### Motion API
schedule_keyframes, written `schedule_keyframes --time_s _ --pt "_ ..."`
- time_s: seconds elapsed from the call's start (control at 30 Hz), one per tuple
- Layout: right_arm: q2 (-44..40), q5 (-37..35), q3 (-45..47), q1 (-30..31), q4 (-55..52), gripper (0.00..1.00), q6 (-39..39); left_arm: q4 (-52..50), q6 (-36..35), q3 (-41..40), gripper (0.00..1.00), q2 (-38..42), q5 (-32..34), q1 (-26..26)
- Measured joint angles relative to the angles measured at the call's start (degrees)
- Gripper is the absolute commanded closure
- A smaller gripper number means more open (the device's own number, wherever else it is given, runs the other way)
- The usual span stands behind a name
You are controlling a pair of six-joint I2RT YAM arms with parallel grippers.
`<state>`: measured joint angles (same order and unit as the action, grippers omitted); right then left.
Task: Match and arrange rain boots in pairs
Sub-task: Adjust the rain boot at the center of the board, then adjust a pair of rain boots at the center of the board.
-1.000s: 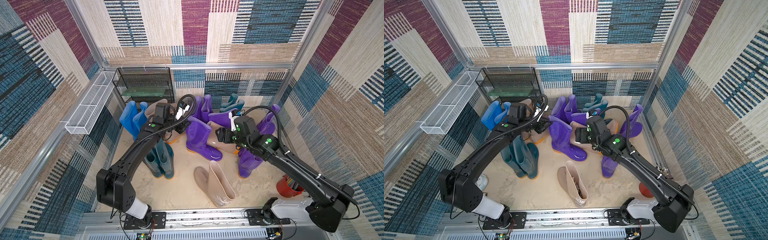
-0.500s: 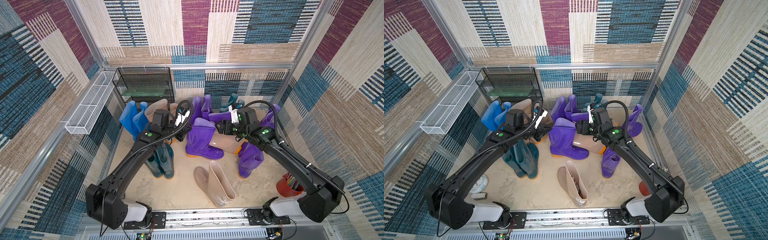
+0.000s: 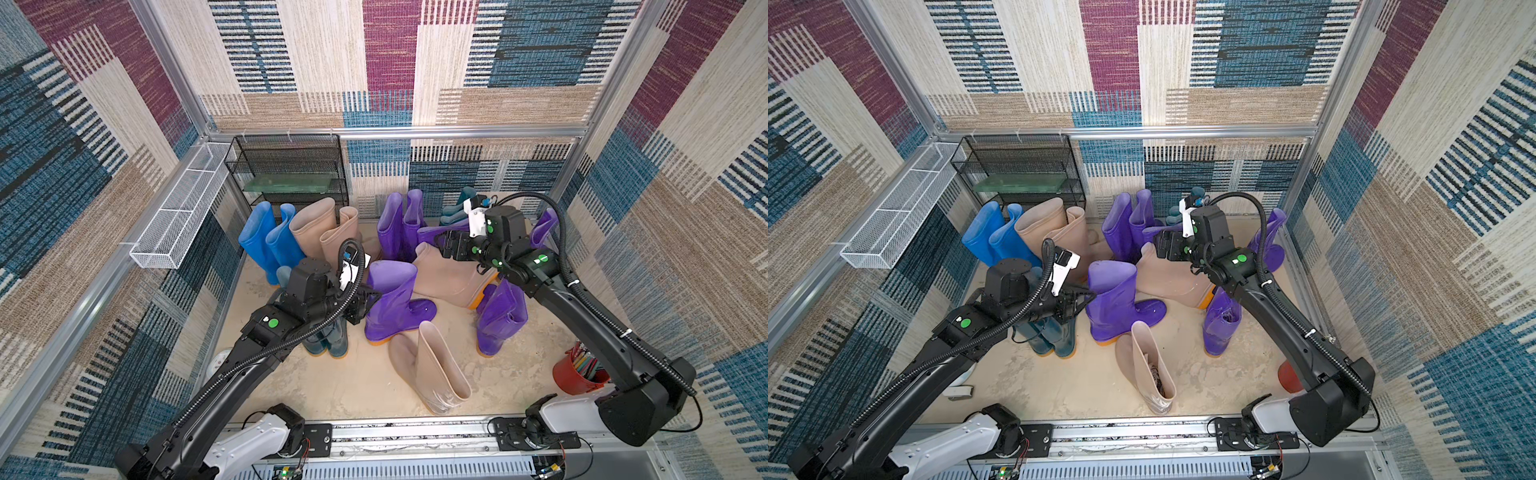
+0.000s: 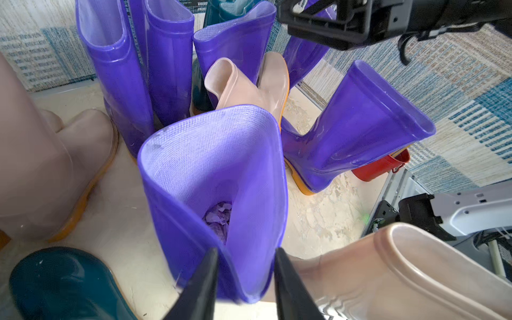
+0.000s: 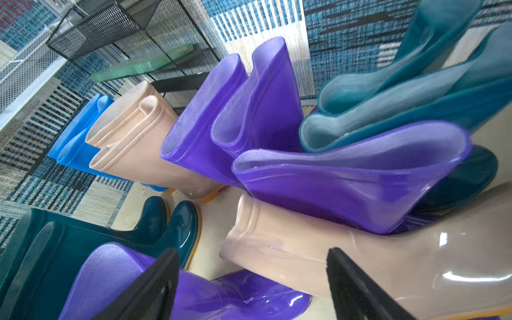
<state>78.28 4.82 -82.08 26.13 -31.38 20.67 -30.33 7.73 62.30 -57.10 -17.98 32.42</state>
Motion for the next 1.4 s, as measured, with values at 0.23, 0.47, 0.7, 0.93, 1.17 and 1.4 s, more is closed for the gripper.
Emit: schedule_keyframes --time_s 0.23,0.47,0.7,0.93,1.17,1.4 --pt "-4.0 -2.8 -2.7 -5.5 -2.1 0.09 -1.6 -4.8 -1.0 10.0 0.25 -1.5 2.6 1.1" --pt "-5.2 -5.2 -8.3 -15.8 -5.0 0.01 -1.6 -9.3 -6.0 21.5 0.23 -15.6 9.4 1.2" --pt "2.7 -2.8 -10.7 -20.5 -4.0 0.01 -0.2 -4.6 -6.9 21.1 0.22 -19.1 21.0 0.6" --pt "19.8 0.8 -21.5 -20.3 -4.4 0.0 1.7 0.5 -4.7 11.4 0.22 -15.4 26.1 -2.9" --pt "33.2 2.1 -32.5 -19.9 -8.0 0.03 5.0 3.1 -2.7 10.6 0.22 -14.5 26.3 -3.9" --pt "40.0 3.2 -38.6 -19.1 -9.2 0.72 6.4 3.7 -1.4 10.6 0.22 -14.9 24.7 -4.7"
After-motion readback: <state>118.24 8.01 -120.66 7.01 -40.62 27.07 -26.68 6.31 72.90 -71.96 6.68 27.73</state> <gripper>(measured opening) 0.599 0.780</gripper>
